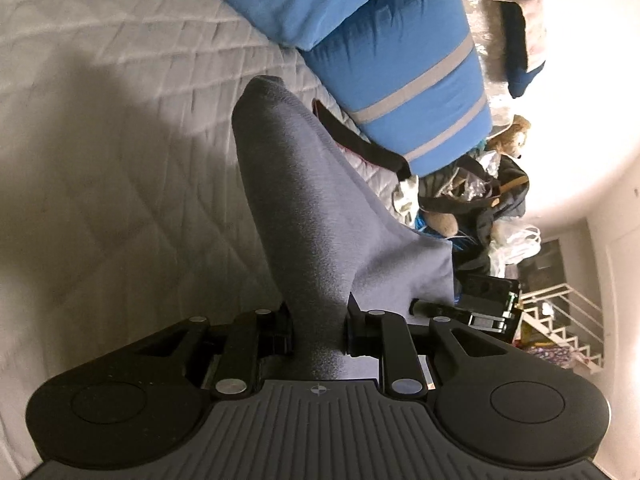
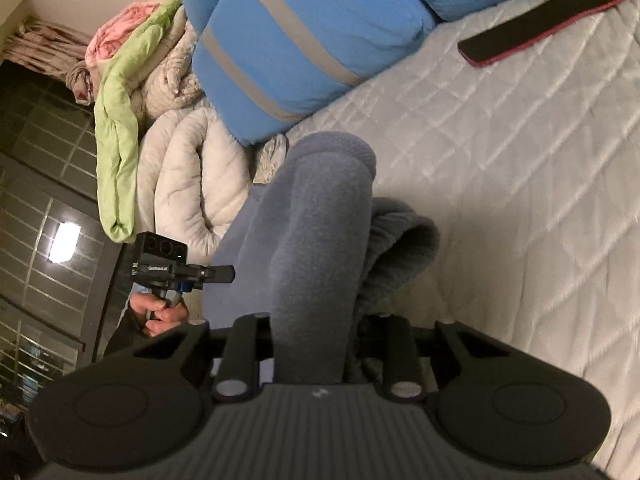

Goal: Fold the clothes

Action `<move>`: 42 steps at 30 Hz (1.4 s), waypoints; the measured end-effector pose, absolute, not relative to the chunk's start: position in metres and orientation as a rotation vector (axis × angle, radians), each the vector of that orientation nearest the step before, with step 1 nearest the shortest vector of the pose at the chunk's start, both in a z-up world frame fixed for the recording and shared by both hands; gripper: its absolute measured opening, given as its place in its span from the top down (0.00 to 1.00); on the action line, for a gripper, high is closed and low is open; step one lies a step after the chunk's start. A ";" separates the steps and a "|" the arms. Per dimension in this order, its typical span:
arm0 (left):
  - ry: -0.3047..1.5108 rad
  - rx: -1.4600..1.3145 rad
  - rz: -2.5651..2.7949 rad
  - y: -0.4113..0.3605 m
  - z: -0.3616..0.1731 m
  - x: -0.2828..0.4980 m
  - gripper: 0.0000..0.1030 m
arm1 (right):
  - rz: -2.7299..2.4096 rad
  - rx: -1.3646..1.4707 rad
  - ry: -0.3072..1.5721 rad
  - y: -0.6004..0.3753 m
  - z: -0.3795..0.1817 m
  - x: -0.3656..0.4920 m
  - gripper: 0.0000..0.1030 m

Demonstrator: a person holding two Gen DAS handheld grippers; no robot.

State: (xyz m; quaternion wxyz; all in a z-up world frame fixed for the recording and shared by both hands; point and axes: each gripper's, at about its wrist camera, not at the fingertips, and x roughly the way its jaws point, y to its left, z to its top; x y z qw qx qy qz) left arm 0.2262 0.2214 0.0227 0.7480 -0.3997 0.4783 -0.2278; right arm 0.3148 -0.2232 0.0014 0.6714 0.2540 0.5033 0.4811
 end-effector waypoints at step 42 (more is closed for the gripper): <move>0.990 -1.014 -0.633 0.259 -0.081 0.368 0.80 | 1.179 0.773 1.074 -0.208 -0.117 0.476 0.86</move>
